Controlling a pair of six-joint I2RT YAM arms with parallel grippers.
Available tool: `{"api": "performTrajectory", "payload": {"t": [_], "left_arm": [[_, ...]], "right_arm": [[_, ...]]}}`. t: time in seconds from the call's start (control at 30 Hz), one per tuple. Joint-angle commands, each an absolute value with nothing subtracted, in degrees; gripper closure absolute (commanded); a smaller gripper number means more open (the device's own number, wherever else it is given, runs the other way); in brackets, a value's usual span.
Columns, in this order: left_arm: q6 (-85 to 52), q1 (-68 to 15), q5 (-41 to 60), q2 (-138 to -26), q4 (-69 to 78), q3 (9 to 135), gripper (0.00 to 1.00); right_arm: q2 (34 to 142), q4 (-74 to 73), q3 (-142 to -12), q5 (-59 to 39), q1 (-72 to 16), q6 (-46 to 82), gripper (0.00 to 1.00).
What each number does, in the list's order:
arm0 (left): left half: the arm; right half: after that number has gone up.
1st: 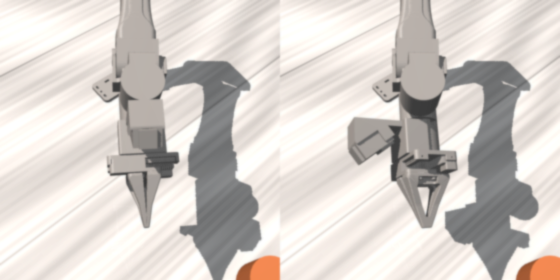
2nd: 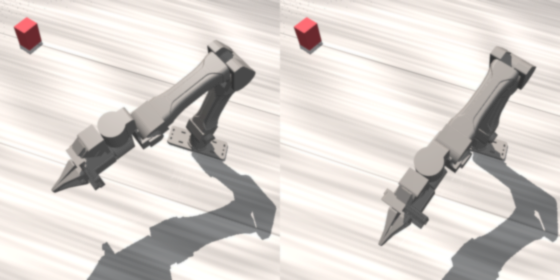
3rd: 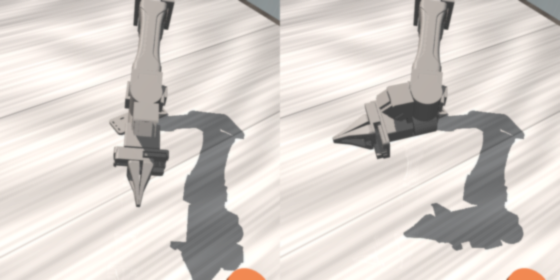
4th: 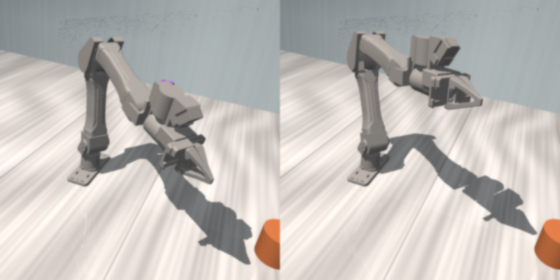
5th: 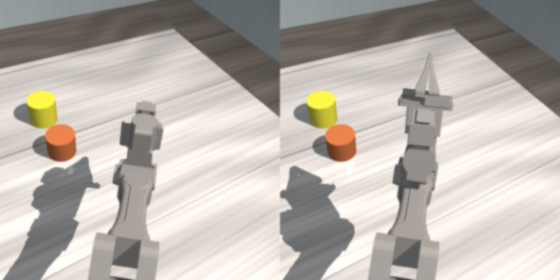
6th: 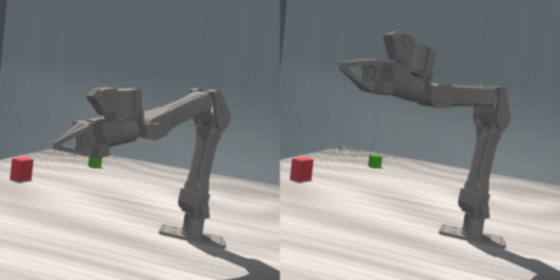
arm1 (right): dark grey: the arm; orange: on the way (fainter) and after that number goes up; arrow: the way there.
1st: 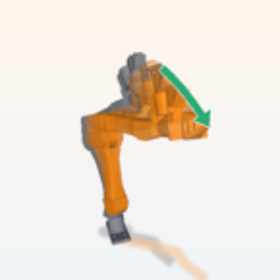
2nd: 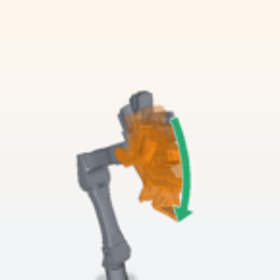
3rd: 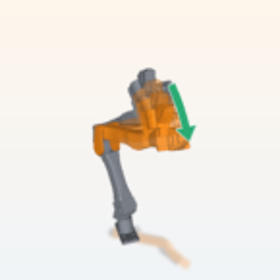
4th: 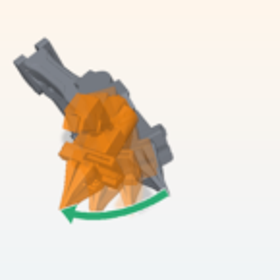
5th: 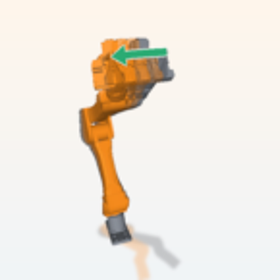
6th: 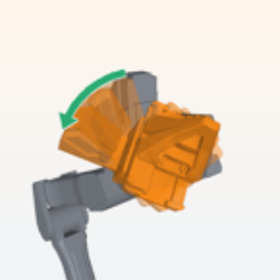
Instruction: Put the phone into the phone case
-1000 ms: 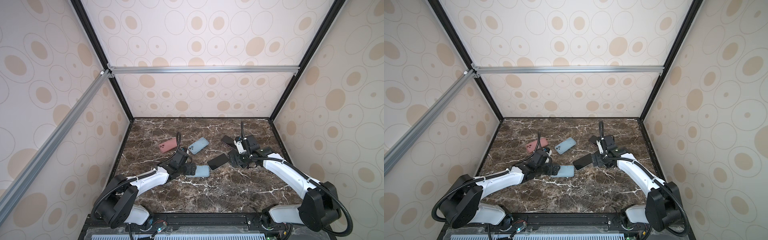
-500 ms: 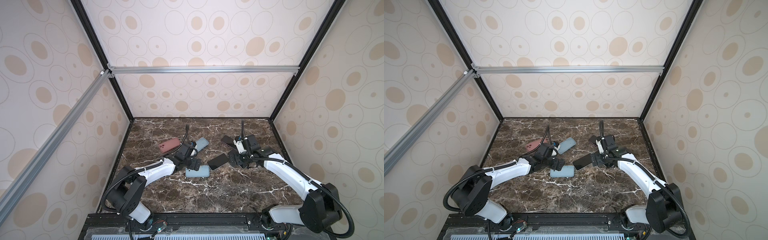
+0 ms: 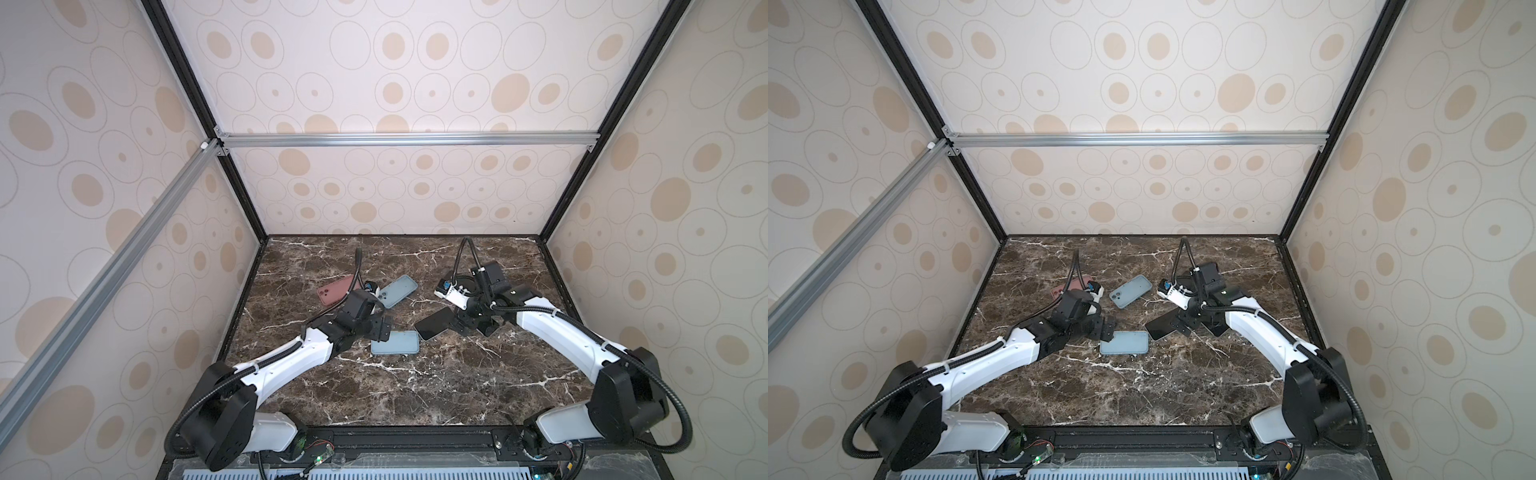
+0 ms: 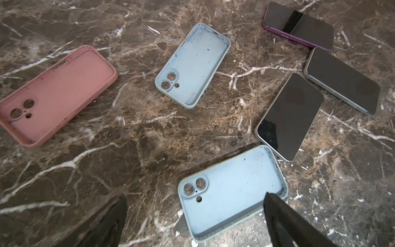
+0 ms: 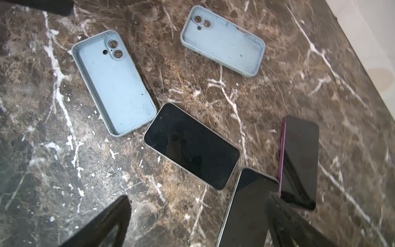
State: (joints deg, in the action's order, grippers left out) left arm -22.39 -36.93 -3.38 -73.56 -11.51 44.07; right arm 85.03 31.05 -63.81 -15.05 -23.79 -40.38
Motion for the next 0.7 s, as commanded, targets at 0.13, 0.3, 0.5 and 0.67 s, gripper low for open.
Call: {"api": "performTrajectory", "payload": {"t": [0.13, 0.3, 0.5, 0.67], "left_arm": [[-27.7, -37.1, -8.8, -64.7, -15.4, 38.8, 0.00], [-28.0, -37.1, -11.3, -59.5, -15.2, 35.9, 0.00], [-27.8, -37.1, -10.9, -56.1, -13.6, 33.7, 0.00], [-27.9, -37.1, -10.7, -55.0, -13.5, 33.3, 0.00]], "right_arm": [[94.9, 36.9, -72.2, -17.6, -24.1, -54.0, 0.00], [101.2, 45.4, -78.0, -18.2, -24.1, -59.0, 0.00], [104.8, 43.9, -78.2, -14.9, -25.2, -62.9, 0.00], [107.9, 44.5, -78.9, -13.5, -26.6, -64.3, 0.00]]}}
